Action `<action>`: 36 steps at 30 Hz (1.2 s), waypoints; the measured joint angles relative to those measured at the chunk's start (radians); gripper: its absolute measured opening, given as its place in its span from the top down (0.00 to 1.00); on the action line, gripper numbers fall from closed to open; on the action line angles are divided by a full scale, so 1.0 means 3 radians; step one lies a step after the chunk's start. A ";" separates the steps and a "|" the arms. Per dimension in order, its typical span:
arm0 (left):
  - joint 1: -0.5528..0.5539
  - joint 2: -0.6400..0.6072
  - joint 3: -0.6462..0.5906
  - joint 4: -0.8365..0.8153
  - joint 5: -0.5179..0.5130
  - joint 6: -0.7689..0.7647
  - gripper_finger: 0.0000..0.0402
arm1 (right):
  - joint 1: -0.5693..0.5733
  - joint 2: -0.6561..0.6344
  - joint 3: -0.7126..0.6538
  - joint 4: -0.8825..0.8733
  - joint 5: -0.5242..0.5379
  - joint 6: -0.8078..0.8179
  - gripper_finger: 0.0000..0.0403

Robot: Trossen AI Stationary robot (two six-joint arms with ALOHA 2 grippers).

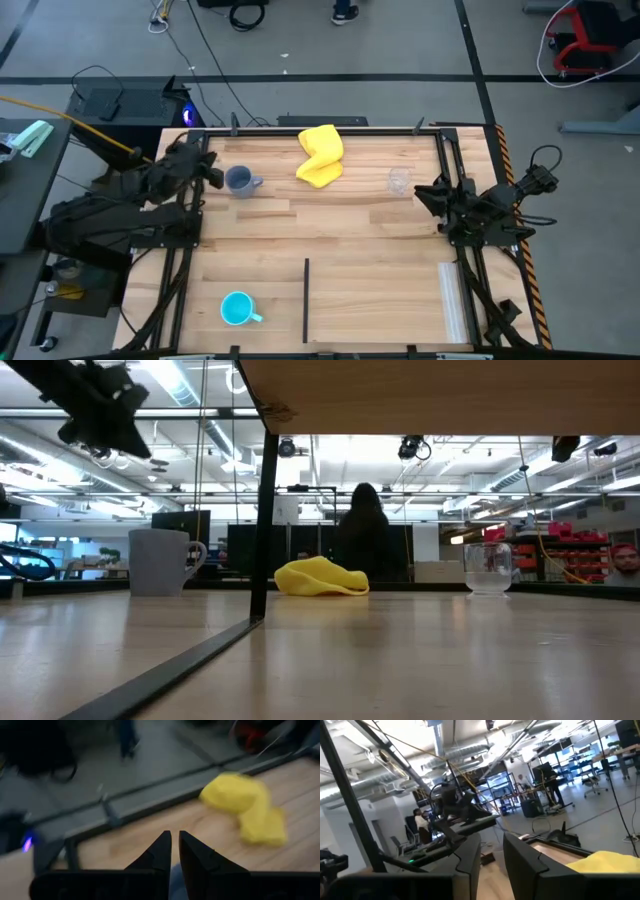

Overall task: Stack small to large cups/mugs on shelf
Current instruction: Put the blue mug on the shelf

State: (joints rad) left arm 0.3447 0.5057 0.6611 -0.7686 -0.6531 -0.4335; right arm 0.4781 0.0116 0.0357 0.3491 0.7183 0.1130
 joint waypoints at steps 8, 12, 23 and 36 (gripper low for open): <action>0.0815 0.0604 0.0027 -0.0127 0.0764 -0.0022 0.86 | -0.0001 0.0001 -0.0001 -0.0280 0.0011 0.0423 0.77; 0.1225 0.0889 0.0029 -0.0062 0.0840 0.0152 0.84 | -0.0001 0.0002 -0.0001 -0.0523 0.0011 0.0653 0.77; 0.1908 0.1877 0.0172 -0.0154 0.1332 0.0354 0.71 | 0.0000 0.0003 -0.0001 -0.0703 -0.0053 0.0843 0.77; 0.1867 0.2068 0.0783 -0.0365 0.2049 0.0475 0.59 | 0.0000 0.0008 -0.0001 -0.0772 -0.0081 0.0934 0.77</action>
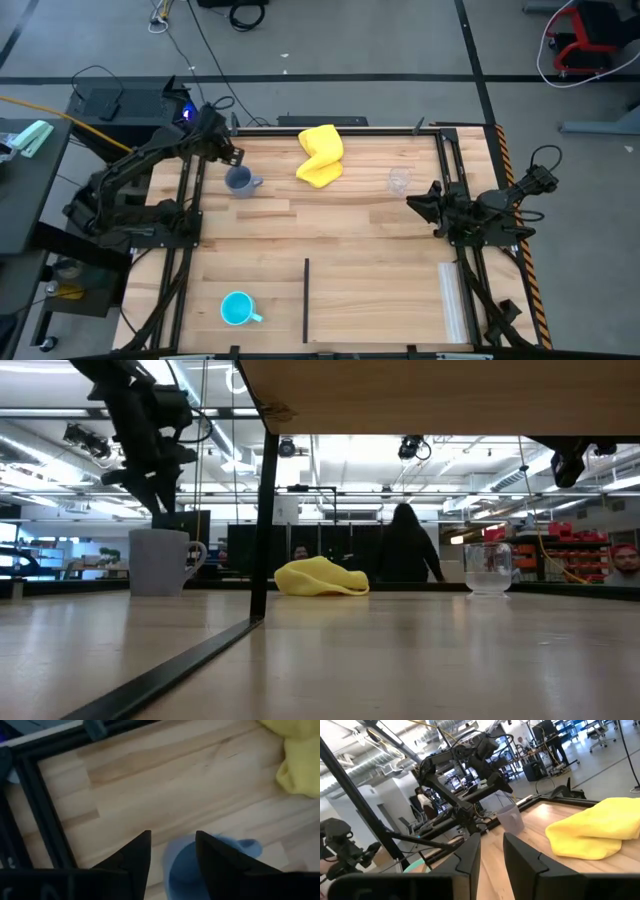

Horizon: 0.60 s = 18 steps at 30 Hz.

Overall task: Stack small to large cups/mugs on shelf
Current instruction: Put the blue mug on the shelf

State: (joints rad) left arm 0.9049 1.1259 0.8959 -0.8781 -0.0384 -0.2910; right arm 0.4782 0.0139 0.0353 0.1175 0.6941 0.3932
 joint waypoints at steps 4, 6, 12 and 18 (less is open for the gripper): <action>-0.0007 0.0118 0.0000 -0.0236 0.0120 0.0045 0.60 | 0.0000 0.0000 0.0000 -0.0046 -0.0023 0.0041 0.77; -0.0008 0.0223 0.0000 -0.0362 0.0130 0.0047 0.61 | 0.0000 0.0000 0.0000 -0.0056 -0.0038 0.0089 0.77; -0.0065 0.0480 -0.0001 -0.0388 0.0131 0.0052 0.64 | 0.0000 0.0000 0.0000 -0.0071 -0.0064 0.0114 0.77; -0.0062 0.0635 -0.0001 -0.0314 0.0168 0.0054 0.64 | -0.0001 0.0000 0.0000 -0.0089 -0.0072 0.0116 0.77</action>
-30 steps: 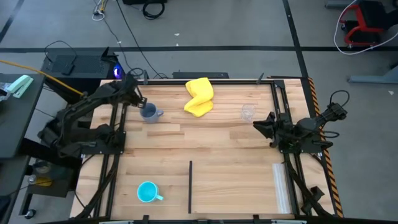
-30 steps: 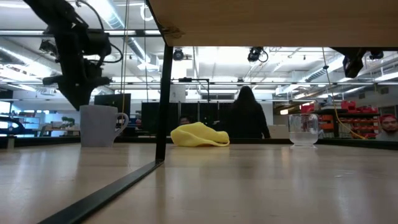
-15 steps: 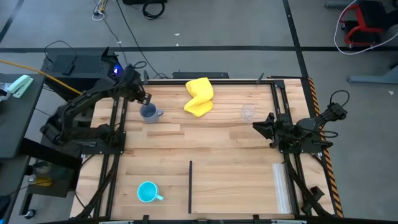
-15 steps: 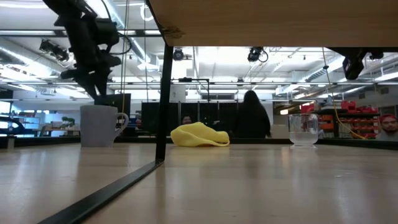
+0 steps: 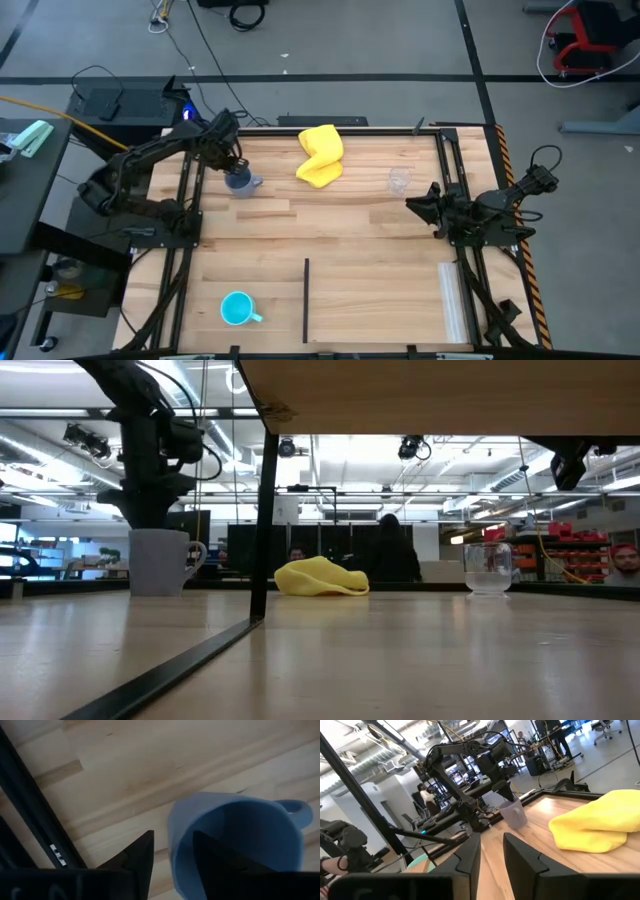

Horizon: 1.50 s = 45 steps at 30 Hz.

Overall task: Stack small to large cups/mugs on shelf
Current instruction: Put the blue mug on the shelf

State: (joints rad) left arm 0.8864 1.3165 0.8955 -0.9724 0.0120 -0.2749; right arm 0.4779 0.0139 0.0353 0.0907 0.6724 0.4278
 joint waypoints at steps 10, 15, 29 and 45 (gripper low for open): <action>-0.0001 0.0074 0.0000 0.0083 0.0007 -0.0001 0.79 | 0.0001 0.0000 0.0000 -0.0096 -0.0008 0.0076 0.77; -0.0001 0.0074 -0.0001 0.0131 0.0011 0.0113 0.96 | 0.0000 0.0000 0.0000 -0.0103 -0.0006 0.0076 0.77; -0.0473 0.0066 0.0005 0.0255 0.0069 0.1787 0.96 | 0.0000 0.0000 0.0000 -0.0107 -0.0003 0.0057 0.77; -0.1516 0.0078 0.0152 0.0238 0.0153 0.2989 0.96 | 0.0000 0.0000 0.0000 -0.0141 -0.0003 0.0048 0.77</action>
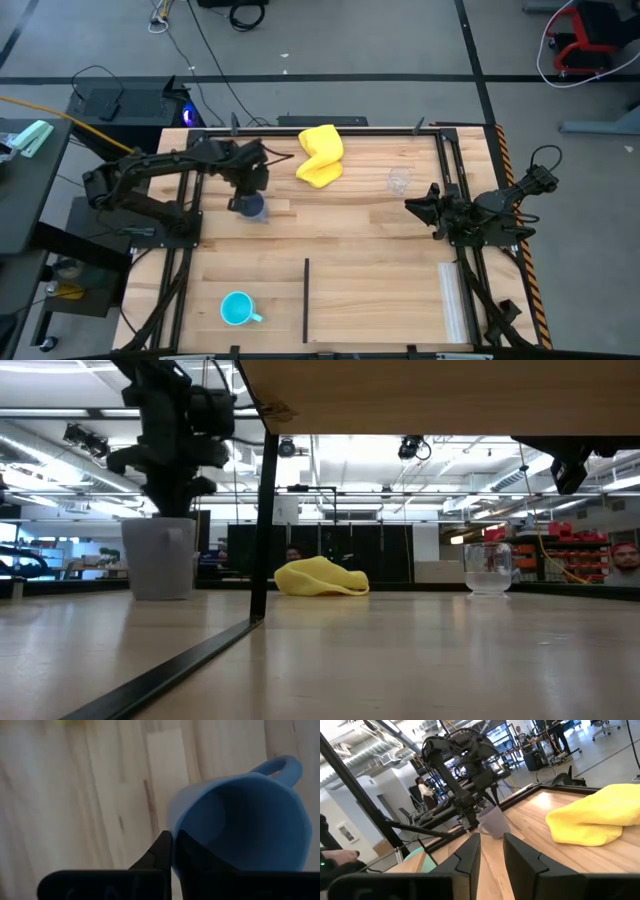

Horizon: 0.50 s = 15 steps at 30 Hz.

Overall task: Stack small to large cups/mugs on shelf
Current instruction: Put the blue mug on the shelf

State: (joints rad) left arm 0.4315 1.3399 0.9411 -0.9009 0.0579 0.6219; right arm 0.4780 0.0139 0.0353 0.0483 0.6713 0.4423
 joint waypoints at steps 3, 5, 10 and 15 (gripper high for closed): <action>-0.0138 -0.0001 0.0111 0.0014 -0.0132 0.0067 0.96 | -0.0001 0.0000 0.0000 -0.0005 0.0001 0.0000 0.77; -0.0182 -0.0001 0.0164 0.0010 -0.0150 0.0073 0.96 | -0.0001 0.0000 0.0000 -0.0014 0.0001 0.0000 0.77; -0.0190 0.0000 0.0152 0.0022 -0.0150 0.0057 0.96 | -0.0001 0.0000 0.0000 -0.0014 -0.0020 0.0000 0.77; -0.0200 0.0104 0.0107 0.0006 -0.0145 0.0046 0.96 | 0.0001 0.0000 0.0000 -0.0014 -0.0050 0.0001 0.77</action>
State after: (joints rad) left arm 0.3715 1.3711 0.9733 -0.8990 0.0145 0.6357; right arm 0.4782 0.0139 0.0353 0.0441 0.6563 0.4427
